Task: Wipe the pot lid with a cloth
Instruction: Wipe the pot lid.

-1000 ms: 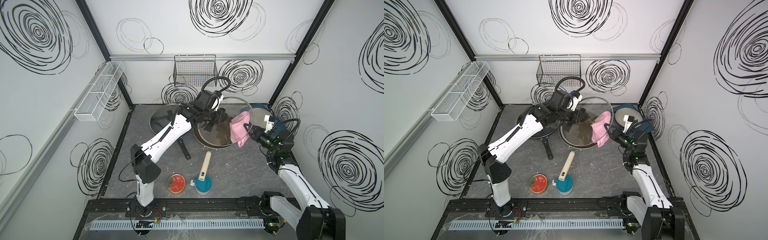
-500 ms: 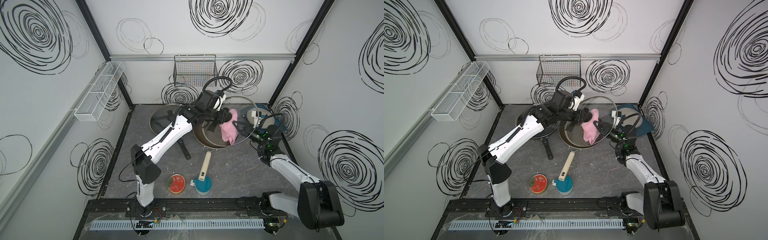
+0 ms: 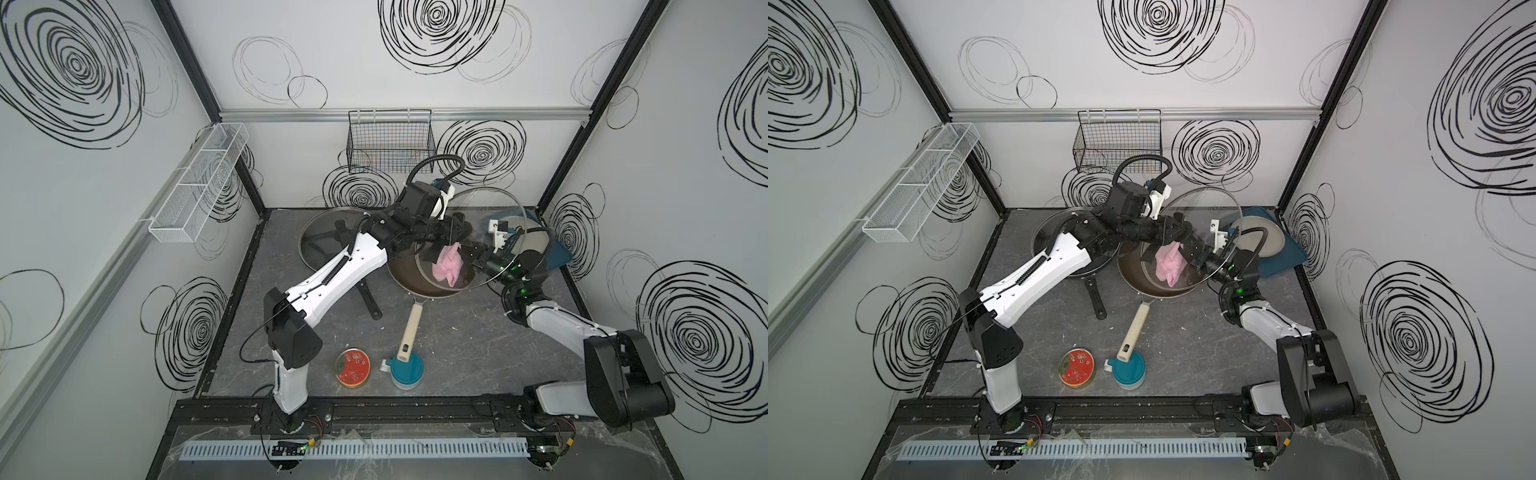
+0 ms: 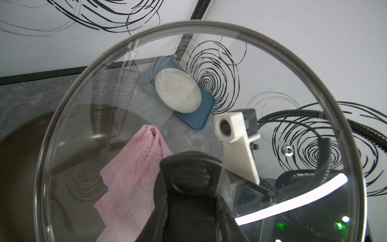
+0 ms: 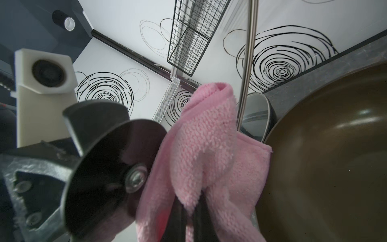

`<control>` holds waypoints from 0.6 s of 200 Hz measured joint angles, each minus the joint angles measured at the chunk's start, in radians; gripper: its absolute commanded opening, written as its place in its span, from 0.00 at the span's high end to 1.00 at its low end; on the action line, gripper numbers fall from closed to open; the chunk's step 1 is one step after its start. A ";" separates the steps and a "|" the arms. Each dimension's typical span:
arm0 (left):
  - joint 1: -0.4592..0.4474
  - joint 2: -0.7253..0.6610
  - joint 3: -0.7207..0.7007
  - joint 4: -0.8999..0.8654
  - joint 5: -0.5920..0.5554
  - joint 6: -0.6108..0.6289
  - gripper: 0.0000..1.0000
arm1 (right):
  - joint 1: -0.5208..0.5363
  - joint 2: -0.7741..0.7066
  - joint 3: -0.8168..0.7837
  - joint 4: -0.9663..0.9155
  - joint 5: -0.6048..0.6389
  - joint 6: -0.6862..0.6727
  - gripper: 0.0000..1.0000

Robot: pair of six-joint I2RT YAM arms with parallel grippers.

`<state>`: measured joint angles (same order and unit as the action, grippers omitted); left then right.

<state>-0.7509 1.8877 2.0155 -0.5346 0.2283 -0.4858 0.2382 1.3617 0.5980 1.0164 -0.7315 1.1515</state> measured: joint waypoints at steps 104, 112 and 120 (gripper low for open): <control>0.092 -0.106 -0.126 0.074 -0.020 -0.042 1.00 | -0.079 -0.322 -0.146 -0.069 0.002 0.073 1.00; 0.093 -0.110 -0.135 0.073 -0.023 -0.042 1.00 | -0.109 -0.338 -0.146 -0.078 -0.006 0.083 1.00; 0.094 -0.114 -0.144 0.074 -0.023 -0.042 1.00 | -0.135 -0.349 -0.146 -0.086 -0.014 0.091 1.00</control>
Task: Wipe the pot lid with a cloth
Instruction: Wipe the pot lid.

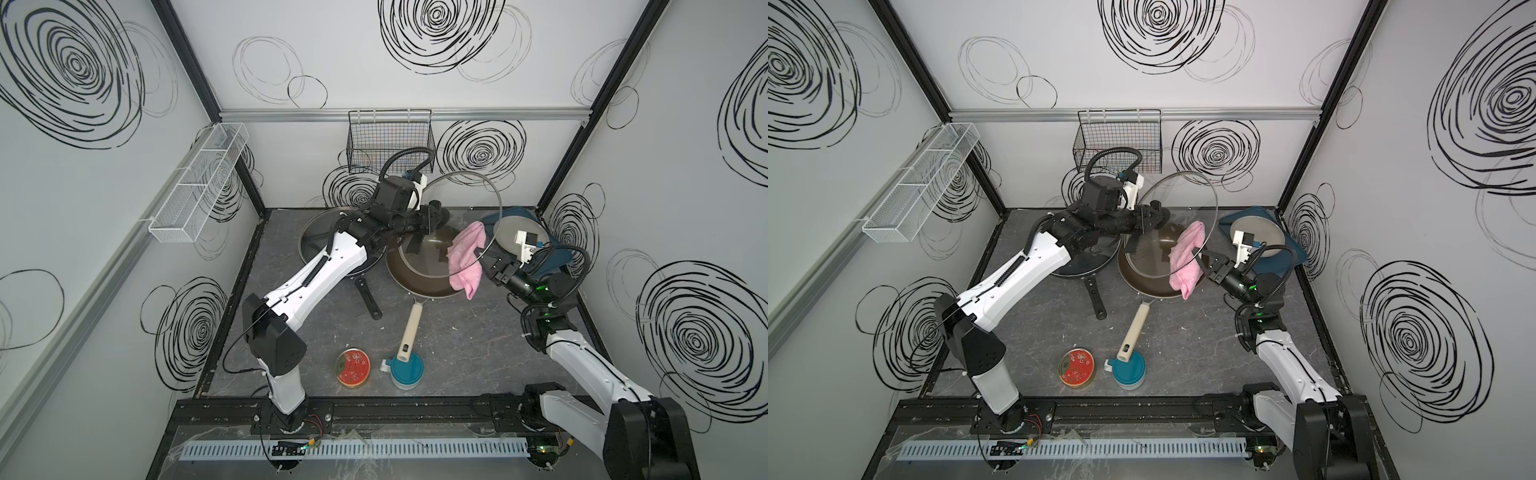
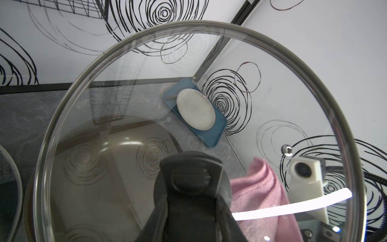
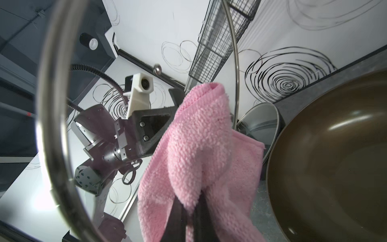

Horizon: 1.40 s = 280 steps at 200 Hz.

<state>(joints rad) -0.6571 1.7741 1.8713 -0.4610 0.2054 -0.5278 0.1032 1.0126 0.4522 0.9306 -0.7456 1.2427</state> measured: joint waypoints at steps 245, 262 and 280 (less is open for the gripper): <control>-0.111 -0.017 0.018 -0.015 0.029 -0.009 1.00 | 0.050 0.748 0.520 0.414 -0.013 0.222 1.00; -0.111 -0.016 0.026 -0.015 0.029 -0.010 1.00 | 0.084 0.790 0.523 0.447 -0.008 0.240 1.00; -0.111 -0.015 0.034 -0.015 0.026 -0.011 1.00 | 0.112 0.814 0.512 0.481 0.004 0.261 1.00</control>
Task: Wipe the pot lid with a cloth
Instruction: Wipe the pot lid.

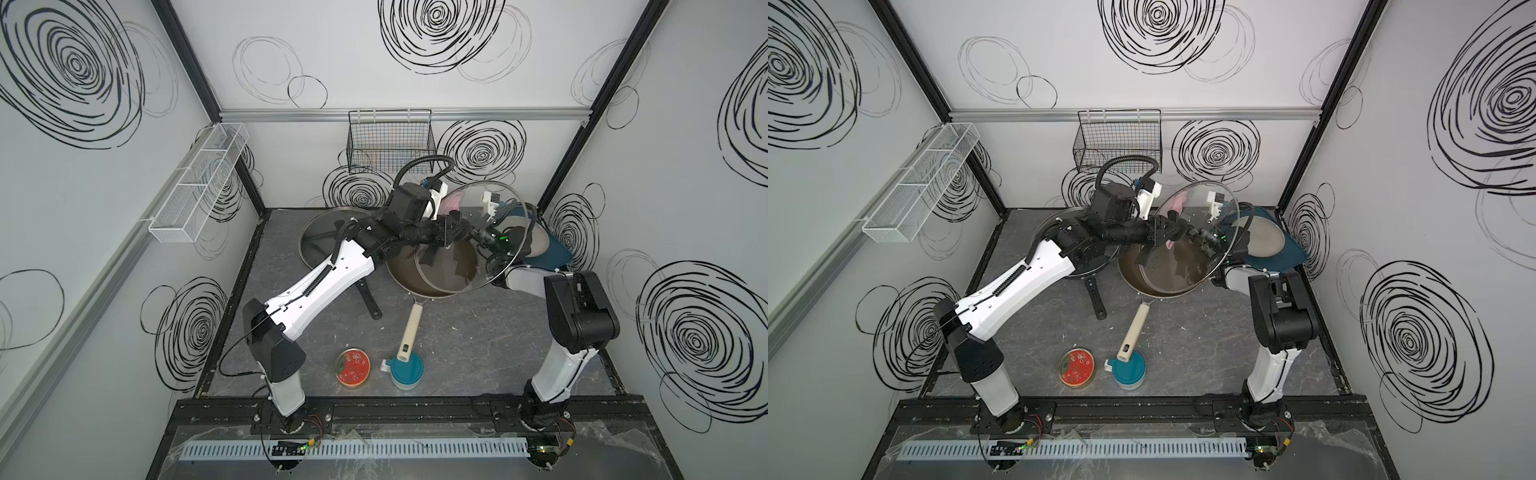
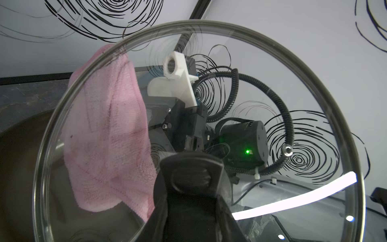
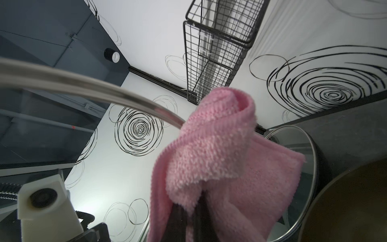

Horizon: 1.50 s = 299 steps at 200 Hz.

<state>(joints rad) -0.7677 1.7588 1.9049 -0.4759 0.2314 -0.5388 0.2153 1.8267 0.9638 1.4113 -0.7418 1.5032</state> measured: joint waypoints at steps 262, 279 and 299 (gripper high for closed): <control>0.060 -0.016 -0.125 0.065 -0.051 -0.004 1.00 | -0.197 -0.494 -0.322 -0.113 -0.071 0.026 1.00; 0.045 -0.024 -0.125 0.066 -0.047 -0.003 1.00 | -0.197 -0.404 -0.261 -0.076 -0.071 0.043 1.00; 0.029 -0.027 -0.125 0.066 -0.040 -0.004 1.00 | -0.184 -0.311 -0.207 -0.028 -0.067 0.069 1.00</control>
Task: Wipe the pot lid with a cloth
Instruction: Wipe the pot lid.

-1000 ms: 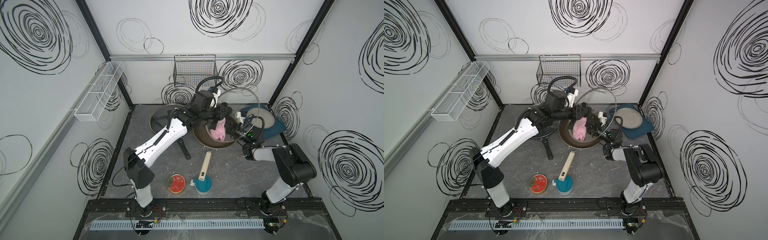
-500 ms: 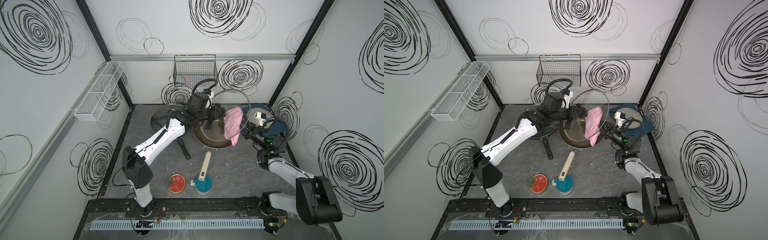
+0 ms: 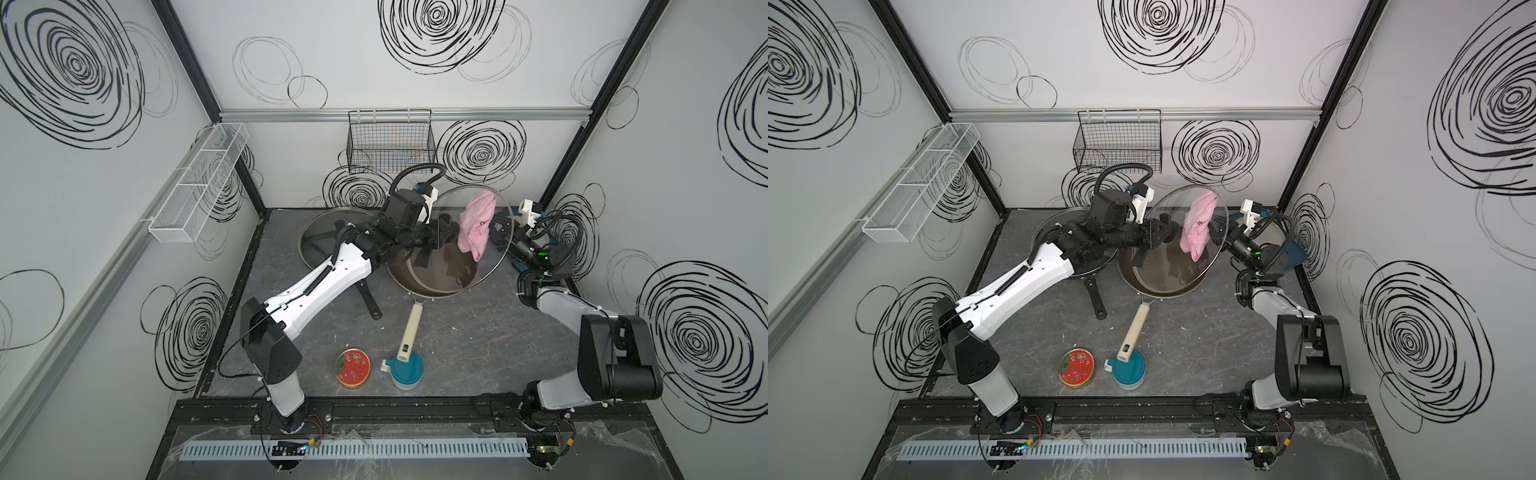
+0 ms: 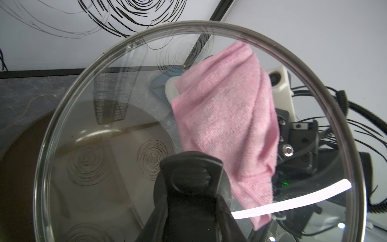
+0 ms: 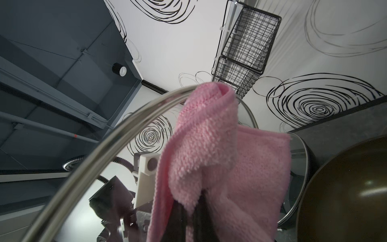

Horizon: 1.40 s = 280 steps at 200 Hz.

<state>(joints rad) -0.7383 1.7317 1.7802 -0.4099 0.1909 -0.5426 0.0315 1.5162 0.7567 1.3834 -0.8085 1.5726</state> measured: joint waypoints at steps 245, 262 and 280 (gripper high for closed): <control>0.073 0.000 -0.052 0.042 -0.027 -0.013 1.00 | 0.052 -0.254 -0.244 -0.010 0.028 0.011 1.00; 0.069 -0.001 -0.058 0.042 -0.024 -0.014 1.00 | 0.007 -0.290 -0.238 -0.059 0.016 -0.012 1.00; 0.060 -0.001 -0.058 0.041 -0.020 -0.013 1.00 | -0.021 -0.286 -0.201 -0.101 0.001 -0.031 1.00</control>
<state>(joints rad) -0.6788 1.7309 1.7218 -0.3687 0.1711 -0.5560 0.0105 1.2297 0.5556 1.2823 -0.8078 1.5417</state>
